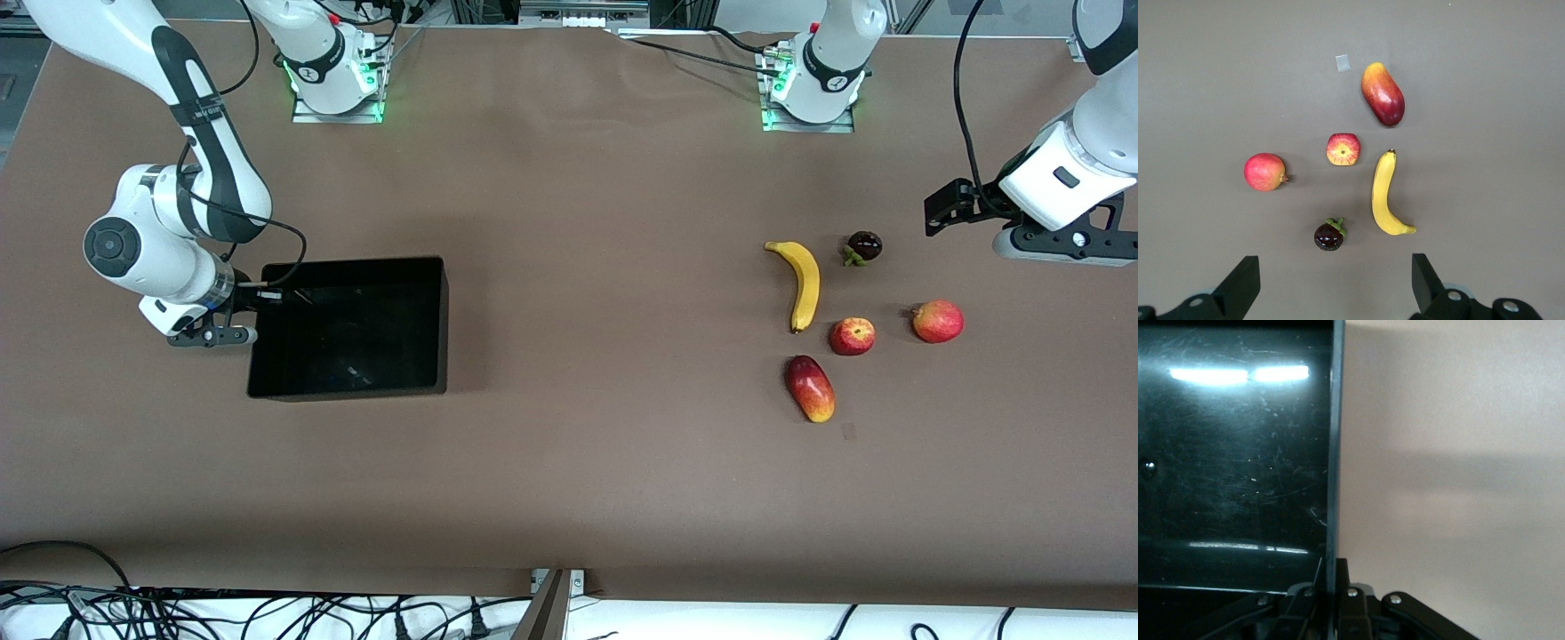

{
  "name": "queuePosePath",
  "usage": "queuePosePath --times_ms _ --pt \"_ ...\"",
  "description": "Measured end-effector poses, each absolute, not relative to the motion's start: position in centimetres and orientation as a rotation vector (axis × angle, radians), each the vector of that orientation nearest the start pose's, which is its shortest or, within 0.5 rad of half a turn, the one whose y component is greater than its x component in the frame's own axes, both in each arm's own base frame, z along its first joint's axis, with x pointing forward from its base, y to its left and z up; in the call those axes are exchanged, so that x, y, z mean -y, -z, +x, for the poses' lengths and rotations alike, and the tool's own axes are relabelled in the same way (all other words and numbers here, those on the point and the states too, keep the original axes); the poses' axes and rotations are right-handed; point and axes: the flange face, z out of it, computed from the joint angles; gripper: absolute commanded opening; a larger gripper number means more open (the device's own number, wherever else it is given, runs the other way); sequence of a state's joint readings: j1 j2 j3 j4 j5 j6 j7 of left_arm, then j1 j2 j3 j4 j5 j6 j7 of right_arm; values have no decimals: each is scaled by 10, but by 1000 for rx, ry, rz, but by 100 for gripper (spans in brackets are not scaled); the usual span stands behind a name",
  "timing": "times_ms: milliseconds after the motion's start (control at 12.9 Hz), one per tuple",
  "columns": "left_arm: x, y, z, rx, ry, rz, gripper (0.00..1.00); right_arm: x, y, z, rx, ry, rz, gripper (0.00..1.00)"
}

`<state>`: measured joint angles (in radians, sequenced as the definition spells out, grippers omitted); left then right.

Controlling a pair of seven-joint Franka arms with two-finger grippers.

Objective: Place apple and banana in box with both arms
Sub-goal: 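Push the black box with the right gripper toward the fruit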

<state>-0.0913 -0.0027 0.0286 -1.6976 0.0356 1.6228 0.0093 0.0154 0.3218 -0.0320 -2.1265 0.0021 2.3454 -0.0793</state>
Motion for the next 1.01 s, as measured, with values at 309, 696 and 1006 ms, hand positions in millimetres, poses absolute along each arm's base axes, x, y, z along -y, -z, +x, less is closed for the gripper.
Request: queuePosePath --times_ms 309,696,1006 --pt "31 -571 552 -117 -111 -3100 100 -74 -310 595 195 -146 -3081 0" --pt "32 -570 552 -118 -111 -3100 100 -298 -343 572 97 -130 -3049 0" --pt "32 -570 552 -118 -111 -3100 100 -469 -294 530 -35 -158 -3031 0"
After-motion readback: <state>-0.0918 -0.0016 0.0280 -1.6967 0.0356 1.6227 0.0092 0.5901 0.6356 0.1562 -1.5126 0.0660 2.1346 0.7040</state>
